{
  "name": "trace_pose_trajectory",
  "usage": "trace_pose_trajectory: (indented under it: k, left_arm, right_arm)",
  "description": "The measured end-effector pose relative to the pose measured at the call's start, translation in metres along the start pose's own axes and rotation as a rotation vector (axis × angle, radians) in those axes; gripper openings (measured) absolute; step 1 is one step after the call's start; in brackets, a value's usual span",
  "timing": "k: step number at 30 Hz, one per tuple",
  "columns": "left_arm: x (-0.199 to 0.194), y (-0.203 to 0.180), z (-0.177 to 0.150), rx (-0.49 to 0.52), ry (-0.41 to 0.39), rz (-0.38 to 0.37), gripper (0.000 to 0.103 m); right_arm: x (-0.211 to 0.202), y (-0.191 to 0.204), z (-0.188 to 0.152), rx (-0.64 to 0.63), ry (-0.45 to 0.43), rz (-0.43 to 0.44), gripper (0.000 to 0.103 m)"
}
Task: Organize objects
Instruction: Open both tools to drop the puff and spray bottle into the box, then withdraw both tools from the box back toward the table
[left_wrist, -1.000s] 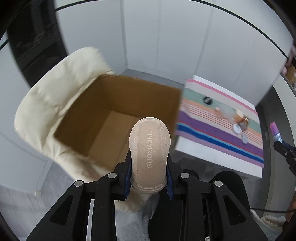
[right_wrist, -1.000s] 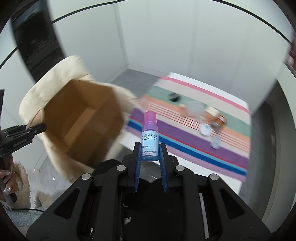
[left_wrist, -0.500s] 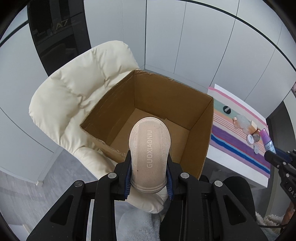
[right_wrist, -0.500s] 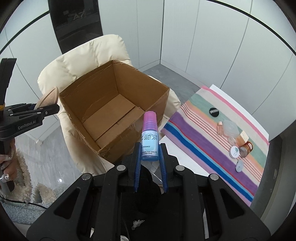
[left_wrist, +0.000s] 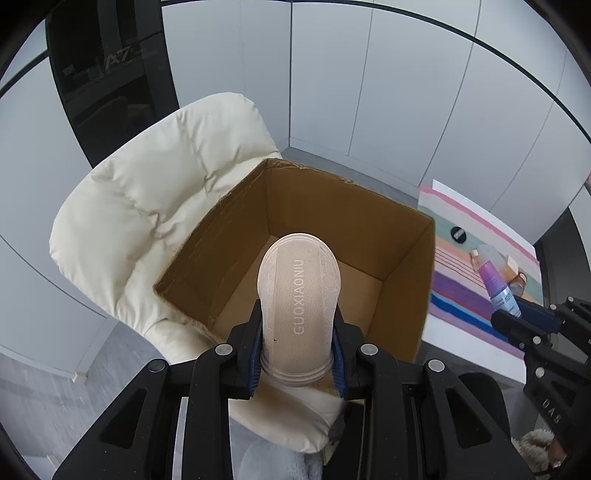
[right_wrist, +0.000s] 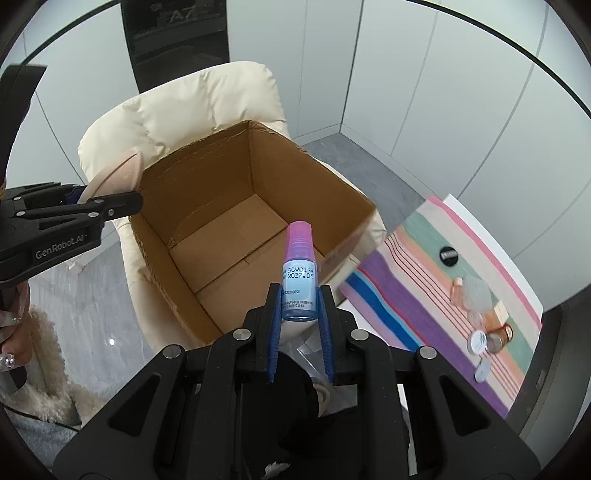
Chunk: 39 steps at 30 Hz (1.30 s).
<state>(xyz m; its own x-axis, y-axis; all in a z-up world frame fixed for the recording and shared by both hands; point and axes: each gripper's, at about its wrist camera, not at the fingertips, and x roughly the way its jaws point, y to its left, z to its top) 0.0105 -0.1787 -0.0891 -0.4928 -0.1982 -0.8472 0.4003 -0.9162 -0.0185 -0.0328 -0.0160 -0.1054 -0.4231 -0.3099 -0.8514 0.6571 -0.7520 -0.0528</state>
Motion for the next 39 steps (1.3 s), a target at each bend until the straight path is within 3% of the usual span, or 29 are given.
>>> trace_pose_trajectory:
  k: [7,10,11,12,13,16,17,21,27,39]
  left_arm:
    - [0.035,0.009,0.025,-0.028,0.03,0.02,0.031]
    - [0.045,0.013,0.032,-0.047,0.025,-0.034,0.039]
    - [0.047,0.014,0.033,-0.058,0.023,-0.054,0.049]
    - [0.049,0.016,0.034,-0.068,0.018,-0.07,0.066]
    - [0.049,0.018,0.035,-0.075,0.01,-0.064,0.074]
    - [0.049,0.021,0.035,-0.067,-0.014,-0.013,0.083]
    - [0.049,0.022,0.036,-0.064,-0.018,0.001,0.088]
    - [0.056,0.031,0.034,-0.091,0.008,-0.011,0.088]
    - [0.053,0.036,0.033,-0.098,0.003,-0.011,0.088]
    - [0.045,0.037,0.026,-0.1,0.008,-0.012,0.088]
  right_arm:
    - [0.035,0.01,0.031,-0.016,0.014,0.034,0.02]
    - [0.05,0.014,0.042,-0.024,0.02,0.037,0.02]
    - [0.054,0.015,0.044,-0.031,0.022,0.038,0.02]
    - [0.057,0.017,0.047,-0.038,0.02,0.046,0.02]
    - [0.059,0.018,0.049,-0.04,0.014,0.054,0.023]
    - [0.062,0.019,0.055,-0.023,-0.008,0.044,0.103]
    - [0.061,0.02,0.056,-0.019,-0.037,0.043,0.103]
    - [0.063,0.023,0.058,-0.032,-0.064,0.041,0.103]
    - [0.07,0.024,0.058,-0.015,-0.044,0.065,0.103]
    - [0.063,0.021,0.054,0.004,-0.04,0.034,0.103]
